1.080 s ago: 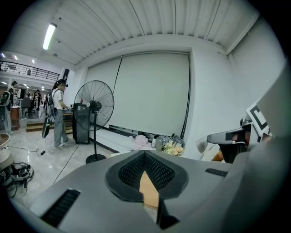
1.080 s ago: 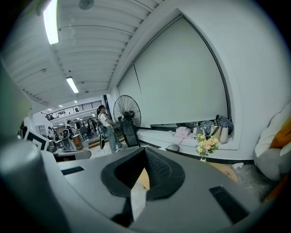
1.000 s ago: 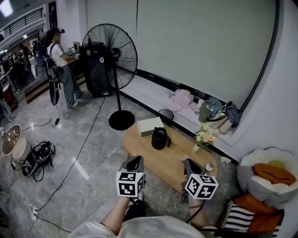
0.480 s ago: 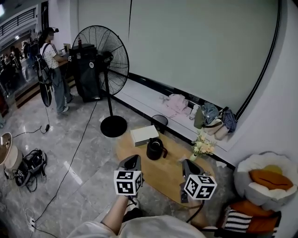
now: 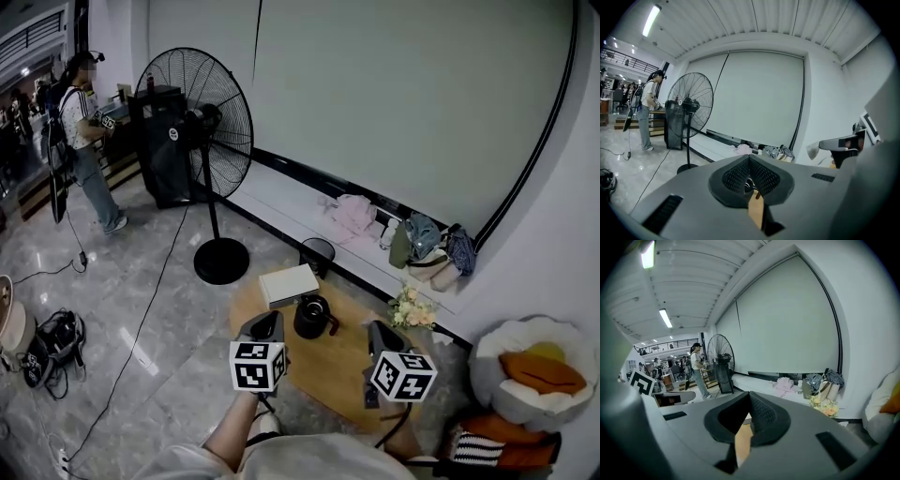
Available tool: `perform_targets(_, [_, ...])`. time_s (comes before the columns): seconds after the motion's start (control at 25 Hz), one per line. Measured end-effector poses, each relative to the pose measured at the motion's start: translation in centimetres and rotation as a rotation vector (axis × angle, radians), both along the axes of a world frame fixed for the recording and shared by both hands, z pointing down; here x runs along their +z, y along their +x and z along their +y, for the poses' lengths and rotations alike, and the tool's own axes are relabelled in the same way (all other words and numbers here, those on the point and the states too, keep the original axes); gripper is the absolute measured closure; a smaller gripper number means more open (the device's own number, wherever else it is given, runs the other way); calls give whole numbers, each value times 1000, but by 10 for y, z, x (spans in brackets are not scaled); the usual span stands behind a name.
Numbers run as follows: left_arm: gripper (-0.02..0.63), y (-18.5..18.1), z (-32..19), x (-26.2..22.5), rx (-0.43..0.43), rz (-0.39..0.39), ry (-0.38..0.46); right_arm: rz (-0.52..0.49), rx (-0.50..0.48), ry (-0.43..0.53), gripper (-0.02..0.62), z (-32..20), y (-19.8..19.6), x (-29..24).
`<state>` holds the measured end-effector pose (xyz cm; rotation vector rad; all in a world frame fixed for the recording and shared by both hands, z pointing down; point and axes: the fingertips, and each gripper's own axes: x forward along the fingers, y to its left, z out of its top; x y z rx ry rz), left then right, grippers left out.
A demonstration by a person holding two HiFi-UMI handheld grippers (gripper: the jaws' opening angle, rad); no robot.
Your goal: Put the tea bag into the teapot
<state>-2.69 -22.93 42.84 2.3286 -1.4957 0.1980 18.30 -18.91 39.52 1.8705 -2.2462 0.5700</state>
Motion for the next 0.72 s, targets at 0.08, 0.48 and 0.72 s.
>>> perform_targets(0.08, [589, -5, -13, -2, 3, 3, 3, 4, 2, -2, 561, -12, -6, 0])
perform_targets(0.48, [590, -25, -66, 16, 27, 16, -37, 28, 41, -27, 561, -60, -23, 10])
perform_targets(0.72, [589, -23, -75, 29, 24, 26, -62, 44, 65, -60, 561, -69, -13, 21])
